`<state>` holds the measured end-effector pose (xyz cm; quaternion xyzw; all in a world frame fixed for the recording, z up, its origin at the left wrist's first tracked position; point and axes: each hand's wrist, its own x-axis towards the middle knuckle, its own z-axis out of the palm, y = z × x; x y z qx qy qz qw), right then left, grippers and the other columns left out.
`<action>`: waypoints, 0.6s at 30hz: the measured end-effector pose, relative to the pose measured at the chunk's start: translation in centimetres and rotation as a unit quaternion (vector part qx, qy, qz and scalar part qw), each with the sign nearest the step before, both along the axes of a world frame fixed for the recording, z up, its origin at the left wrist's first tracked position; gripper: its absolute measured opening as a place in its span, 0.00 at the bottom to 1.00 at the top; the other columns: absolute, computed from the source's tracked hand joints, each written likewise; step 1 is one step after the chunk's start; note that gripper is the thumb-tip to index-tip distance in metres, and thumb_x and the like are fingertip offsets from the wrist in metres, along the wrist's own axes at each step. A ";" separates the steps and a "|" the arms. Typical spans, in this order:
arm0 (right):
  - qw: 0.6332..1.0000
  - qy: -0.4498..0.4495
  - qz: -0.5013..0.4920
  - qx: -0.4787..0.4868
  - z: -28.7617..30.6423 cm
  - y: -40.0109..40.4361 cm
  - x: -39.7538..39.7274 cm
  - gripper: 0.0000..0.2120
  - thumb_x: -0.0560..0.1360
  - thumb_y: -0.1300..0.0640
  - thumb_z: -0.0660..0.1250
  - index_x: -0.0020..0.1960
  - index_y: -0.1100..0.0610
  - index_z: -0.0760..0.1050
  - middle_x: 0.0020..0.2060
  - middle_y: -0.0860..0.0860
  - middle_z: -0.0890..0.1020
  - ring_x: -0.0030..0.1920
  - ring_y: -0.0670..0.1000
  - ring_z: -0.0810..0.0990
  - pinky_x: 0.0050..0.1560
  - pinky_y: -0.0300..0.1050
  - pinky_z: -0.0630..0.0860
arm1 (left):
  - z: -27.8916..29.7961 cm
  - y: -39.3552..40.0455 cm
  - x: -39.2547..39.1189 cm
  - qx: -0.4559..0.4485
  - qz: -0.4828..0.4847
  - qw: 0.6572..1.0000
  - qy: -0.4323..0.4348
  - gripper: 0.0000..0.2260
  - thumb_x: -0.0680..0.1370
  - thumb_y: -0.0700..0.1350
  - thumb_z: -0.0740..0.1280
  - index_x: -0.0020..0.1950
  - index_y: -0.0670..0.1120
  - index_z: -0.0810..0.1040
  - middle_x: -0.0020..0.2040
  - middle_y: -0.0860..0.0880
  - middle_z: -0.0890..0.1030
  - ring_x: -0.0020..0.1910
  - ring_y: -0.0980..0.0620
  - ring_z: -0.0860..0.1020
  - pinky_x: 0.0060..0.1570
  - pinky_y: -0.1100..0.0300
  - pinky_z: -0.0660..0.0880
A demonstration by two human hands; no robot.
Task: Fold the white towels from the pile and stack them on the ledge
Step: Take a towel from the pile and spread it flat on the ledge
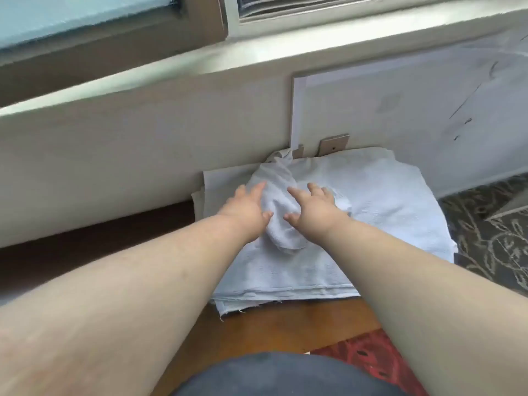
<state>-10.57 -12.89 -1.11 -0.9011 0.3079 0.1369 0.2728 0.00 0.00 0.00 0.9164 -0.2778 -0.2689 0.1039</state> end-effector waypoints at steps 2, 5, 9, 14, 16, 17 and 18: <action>1.000 0.004 0.012 0.025 -1.2 -0.6 0.6 0.32 0.79 0.42 0.63 0.79 0.39 0.53 0.80 0.53 0.49 0.80 0.58 0.45 0.75 0.60 0.57 | -0.8 -1.2 0.4 -0.006 0.065 0.997 0.051 0.33 0.80 0.55 0.63 0.80 0.58 0.47 0.76 0.44 0.58 0.64 0.41 0.73 0.58 0.54 0.72; 0.998 0.032 0.042 0.036 -3.3 -0.5 0.8 0.33 0.78 0.42 0.65 0.79 0.39 0.53 0.80 0.55 0.50 0.78 0.60 0.49 0.75 0.59 0.59 | -2.7 -1.7 0.4 -0.011 0.075 0.994 0.079 0.34 0.80 0.51 0.66 0.80 0.56 0.49 0.76 0.43 0.59 0.68 0.43 0.71 0.60 0.56 0.70; 0.998 0.041 0.048 -0.002 -5.0 -1.6 1.5 0.33 0.76 0.43 0.67 0.77 0.38 0.56 0.75 0.55 0.58 0.73 0.60 0.57 0.70 0.59 0.65 | -5.4 -2.6 0.9 -0.002 0.032 0.997 0.066 0.33 0.78 0.48 0.67 0.79 0.55 0.55 0.77 0.45 0.58 0.71 0.44 0.68 0.68 0.51 0.68; 0.999 -0.022 0.029 0.023 -4.8 -2.1 2.7 0.16 0.77 0.55 0.63 0.64 0.49 0.73 0.60 0.53 0.71 0.62 0.58 0.68 0.64 0.52 0.68 | -5.4 -3.9 0.6 -0.070 0.103 0.990 0.071 0.24 0.78 0.39 0.62 0.73 0.53 0.68 0.72 0.45 0.64 0.62 0.45 0.75 0.61 0.58 0.70; 0.997 -0.076 0.016 0.028 -4.0 -1.8 3.1 0.09 0.75 0.58 0.64 0.55 0.53 0.76 0.53 0.53 0.72 0.58 0.58 0.70 0.58 0.49 0.69 | -4.9 -3.8 0.4 -0.116 0.128 0.982 0.075 0.22 0.77 0.39 0.63 0.71 0.52 0.70 0.70 0.46 0.66 0.60 0.47 0.75 0.56 0.61 0.70; 0.994 -0.107 0.011 0.029 -3.5 -1.4 3.4 0.06 0.74 0.59 0.64 0.50 0.53 0.75 0.50 0.52 0.71 0.56 0.57 0.71 0.55 0.47 0.69 | -4.4 -3.6 0.3 -0.136 0.137 0.978 0.074 0.22 0.77 0.39 0.63 0.71 0.52 0.71 0.69 0.47 0.67 0.58 0.48 0.75 0.54 0.61 0.70; 0.990 -0.134 0.009 0.033 -2.7 -1.0 3.7 0.05 0.73 0.61 0.65 0.47 0.53 0.74 0.49 0.51 0.70 0.54 0.55 0.71 0.52 0.45 0.68 | -3.7 -3.3 0.3 -0.158 0.150 0.973 0.072 0.23 0.76 0.39 0.63 0.70 0.52 0.71 0.68 0.48 0.68 0.56 0.49 0.75 0.53 0.61 0.71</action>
